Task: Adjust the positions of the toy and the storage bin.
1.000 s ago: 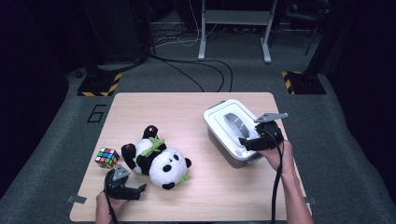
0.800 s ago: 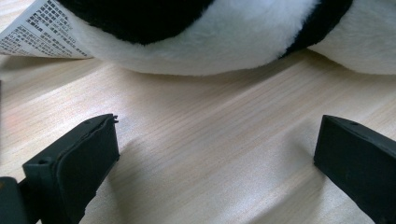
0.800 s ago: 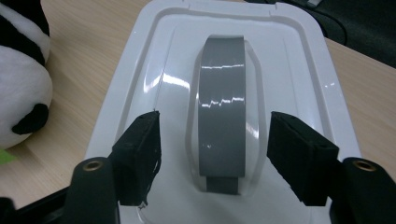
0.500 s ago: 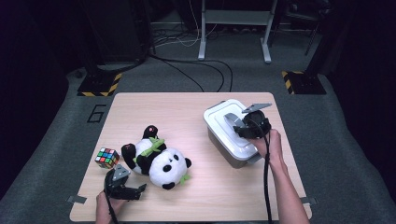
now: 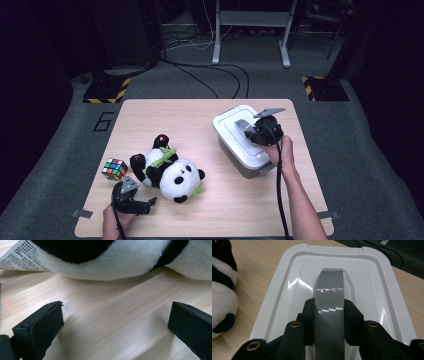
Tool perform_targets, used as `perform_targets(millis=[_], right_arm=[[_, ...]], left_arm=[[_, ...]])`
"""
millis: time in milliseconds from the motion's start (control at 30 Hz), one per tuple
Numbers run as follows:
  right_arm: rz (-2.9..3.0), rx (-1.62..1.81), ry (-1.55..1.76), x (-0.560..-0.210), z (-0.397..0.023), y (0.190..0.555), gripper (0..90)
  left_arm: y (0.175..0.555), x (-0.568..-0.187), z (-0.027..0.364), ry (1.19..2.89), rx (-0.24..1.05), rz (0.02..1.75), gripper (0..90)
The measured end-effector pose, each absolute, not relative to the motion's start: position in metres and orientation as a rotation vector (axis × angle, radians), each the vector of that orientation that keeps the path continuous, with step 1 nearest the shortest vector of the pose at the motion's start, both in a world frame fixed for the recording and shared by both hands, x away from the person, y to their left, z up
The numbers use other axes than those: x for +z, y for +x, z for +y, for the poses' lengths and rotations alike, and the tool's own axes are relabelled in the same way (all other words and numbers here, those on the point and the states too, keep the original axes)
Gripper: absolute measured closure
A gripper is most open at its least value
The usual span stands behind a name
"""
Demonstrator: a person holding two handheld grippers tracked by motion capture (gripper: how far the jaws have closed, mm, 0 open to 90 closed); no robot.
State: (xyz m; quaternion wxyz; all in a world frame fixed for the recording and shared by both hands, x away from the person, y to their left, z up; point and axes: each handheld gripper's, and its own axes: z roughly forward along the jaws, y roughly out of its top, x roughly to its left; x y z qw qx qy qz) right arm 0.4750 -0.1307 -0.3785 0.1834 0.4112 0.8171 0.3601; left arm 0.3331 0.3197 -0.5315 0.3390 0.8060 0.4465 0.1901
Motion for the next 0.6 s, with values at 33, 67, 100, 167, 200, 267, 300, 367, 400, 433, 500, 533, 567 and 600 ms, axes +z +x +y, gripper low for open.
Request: perform_targets(millis=[33,67,100,167,200,267,300,367,400,433,500,533,567,600], right_arm=[[2.305,1.023,1.144,-0.379,-0.129,0.476,67.4],[2.308,1.023,1.161,-0.379,-0.127,0.475,67.4],[2.313,1.033,1.139,-0.379,-0.125,0.476,67.4],[2.316,1.039,1.140,-0.379,-0.123,0.477,67.4],[2.331,1.046,1.142,-0.379,-0.119,0.478,67.4],[2.336,1.058,1.142,-0.379,-0.113,0.478,67.4],[2.341,1.061,1.132,-0.379,-0.111,0.479,67.5],[2.349,1.064,1.122,-0.379,-0.108,0.479,67.5],[2.356,1.076,1.117,-0.380,-0.102,0.480,67.5],[2.360,1.080,1.109,-0.380,-0.099,0.480,67.5],[2.364,1.082,1.112,-0.380,-0.096,0.480,67.5],[2.376,1.086,1.108,-0.380,-0.089,0.480,67.5],[2.379,1.084,1.103,-0.380,-0.086,0.481,67.6],[2.381,1.084,1.097,-0.380,-0.082,0.481,67.5]], left_arm=[[0.333,-0.531,0.320,2.099,0.495,1.163,0.0],[0.333,-0.531,0.320,2.099,0.494,1.164,0.0],[0.333,-0.531,0.320,2.099,0.494,1.163,0.0],[0.333,-0.531,0.320,2.099,0.495,1.164,0.0],[0.333,-0.531,0.320,2.099,0.495,1.163,0.0],[0.333,-0.531,0.320,2.099,0.494,1.164,0.0],[0.333,-0.531,0.320,2.100,0.494,1.163,0.0],[0.333,-0.531,0.320,2.100,0.494,1.163,0.0],[0.333,-0.531,0.320,2.100,0.494,1.163,0.0],[0.333,-0.531,0.320,2.100,0.495,1.162,0.0],[0.333,-0.531,0.320,2.100,0.495,1.162,0.0],[0.333,-0.531,0.320,2.099,0.495,1.163,0.0],[0.333,-0.531,0.320,2.100,0.495,1.163,0.0],[0.333,-0.531,0.320,2.100,0.494,1.162,0.0]])
